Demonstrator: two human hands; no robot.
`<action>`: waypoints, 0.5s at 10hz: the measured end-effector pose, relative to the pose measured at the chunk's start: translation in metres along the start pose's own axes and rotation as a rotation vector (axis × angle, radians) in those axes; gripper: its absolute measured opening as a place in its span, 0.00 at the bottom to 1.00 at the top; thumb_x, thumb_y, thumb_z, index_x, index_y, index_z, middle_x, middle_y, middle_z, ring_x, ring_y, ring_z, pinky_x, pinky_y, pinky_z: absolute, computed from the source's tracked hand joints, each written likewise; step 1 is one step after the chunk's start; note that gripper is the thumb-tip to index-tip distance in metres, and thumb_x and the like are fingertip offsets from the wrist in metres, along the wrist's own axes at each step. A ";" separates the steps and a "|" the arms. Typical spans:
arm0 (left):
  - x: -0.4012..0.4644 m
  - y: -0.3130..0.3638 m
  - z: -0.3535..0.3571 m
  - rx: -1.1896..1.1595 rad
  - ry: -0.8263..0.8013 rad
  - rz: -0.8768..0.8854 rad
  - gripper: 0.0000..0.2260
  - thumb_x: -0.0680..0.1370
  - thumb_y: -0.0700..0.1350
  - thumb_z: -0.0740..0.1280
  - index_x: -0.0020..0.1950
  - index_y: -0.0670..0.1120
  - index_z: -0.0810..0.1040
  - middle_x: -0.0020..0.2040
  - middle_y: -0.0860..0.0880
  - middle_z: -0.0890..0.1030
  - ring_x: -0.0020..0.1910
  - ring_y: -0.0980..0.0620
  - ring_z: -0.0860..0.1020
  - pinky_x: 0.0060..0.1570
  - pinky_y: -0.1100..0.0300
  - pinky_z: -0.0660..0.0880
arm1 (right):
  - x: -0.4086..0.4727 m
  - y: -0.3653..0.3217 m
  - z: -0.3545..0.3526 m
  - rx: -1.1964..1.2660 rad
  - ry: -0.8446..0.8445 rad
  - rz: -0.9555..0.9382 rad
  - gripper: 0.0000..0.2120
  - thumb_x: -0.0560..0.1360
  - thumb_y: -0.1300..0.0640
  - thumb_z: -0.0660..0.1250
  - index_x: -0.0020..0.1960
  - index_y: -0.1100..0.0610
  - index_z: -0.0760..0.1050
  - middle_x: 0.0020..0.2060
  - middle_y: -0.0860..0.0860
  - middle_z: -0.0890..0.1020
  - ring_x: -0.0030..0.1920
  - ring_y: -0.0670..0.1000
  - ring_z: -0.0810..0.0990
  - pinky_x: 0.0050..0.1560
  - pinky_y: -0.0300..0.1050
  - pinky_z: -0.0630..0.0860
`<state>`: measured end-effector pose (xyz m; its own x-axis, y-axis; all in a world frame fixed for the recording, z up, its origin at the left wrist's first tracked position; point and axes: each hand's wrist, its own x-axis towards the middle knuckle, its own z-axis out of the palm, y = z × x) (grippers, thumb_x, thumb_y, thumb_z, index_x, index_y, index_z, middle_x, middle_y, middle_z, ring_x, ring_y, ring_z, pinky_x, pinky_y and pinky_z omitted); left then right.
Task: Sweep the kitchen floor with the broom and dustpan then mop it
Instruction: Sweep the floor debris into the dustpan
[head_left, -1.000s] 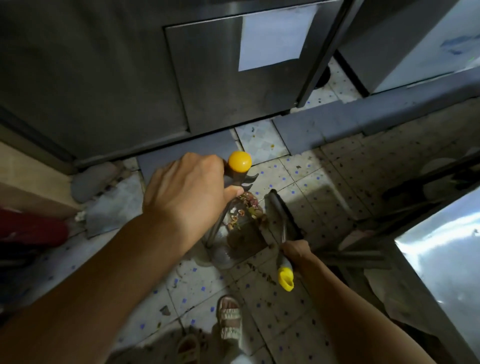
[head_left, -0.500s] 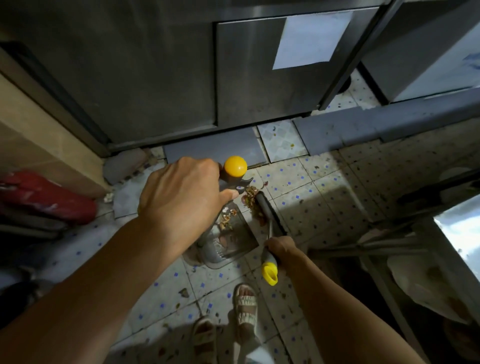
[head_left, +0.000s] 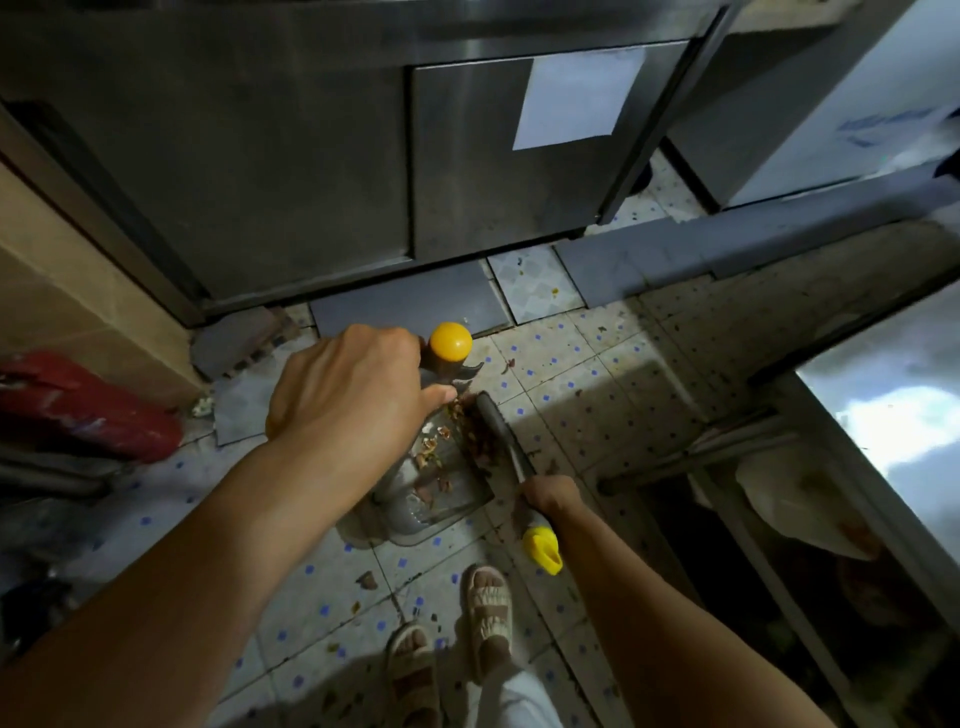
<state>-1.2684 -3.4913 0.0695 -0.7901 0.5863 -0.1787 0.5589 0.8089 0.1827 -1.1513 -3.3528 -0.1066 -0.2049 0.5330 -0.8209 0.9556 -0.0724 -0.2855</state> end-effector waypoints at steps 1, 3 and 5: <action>-0.006 0.009 0.003 0.009 0.005 0.037 0.16 0.75 0.62 0.64 0.40 0.50 0.68 0.32 0.51 0.68 0.38 0.48 0.73 0.35 0.58 0.66 | -0.009 0.018 -0.006 0.033 -0.009 -0.008 0.17 0.81 0.60 0.57 0.67 0.66 0.71 0.65 0.61 0.74 0.65 0.58 0.73 0.48 0.40 0.70; -0.013 0.038 0.014 0.029 -0.002 0.095 0.16 0.75 0.61 0.64 0.42 0.49 0.70 0.31 0.51 0.69 0.31 0.52 0.69 0.29 0.60 0.62 | -0.010 0.048 -0.027 0.203 0.113 0.058 0.18 0.81 0.58 0.54 0.65 0.66 0.73 0.65 0.61 0.74 0.65 0.59 0.73 0.52 0.38 0.73; -0.021 0.064 0.028 0.029 -0.024 0.071 0.21 0.75 0.61 0.64 0.33 0.51 0.59 0.31 0.51 0.66 0.34 0.50 0.69 0.33 0.58 0.63 | -0.003 0.071 -0.050 0.496 0.063 0.177 0.18 0.80 0.63 0.58 0.67 0.68 0.70 0.65 0.62 0.75 0.65 0.59 0.74 0.18 0.26 0.64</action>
<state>-1.2086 -3.4504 0.0576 -0.7423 0.6427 -0.1896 0.6206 0.7661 0.1672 -1.0718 -3.3175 -0.0997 -0.0222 0.5251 -0.8507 0.7561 -0.5478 -0.3579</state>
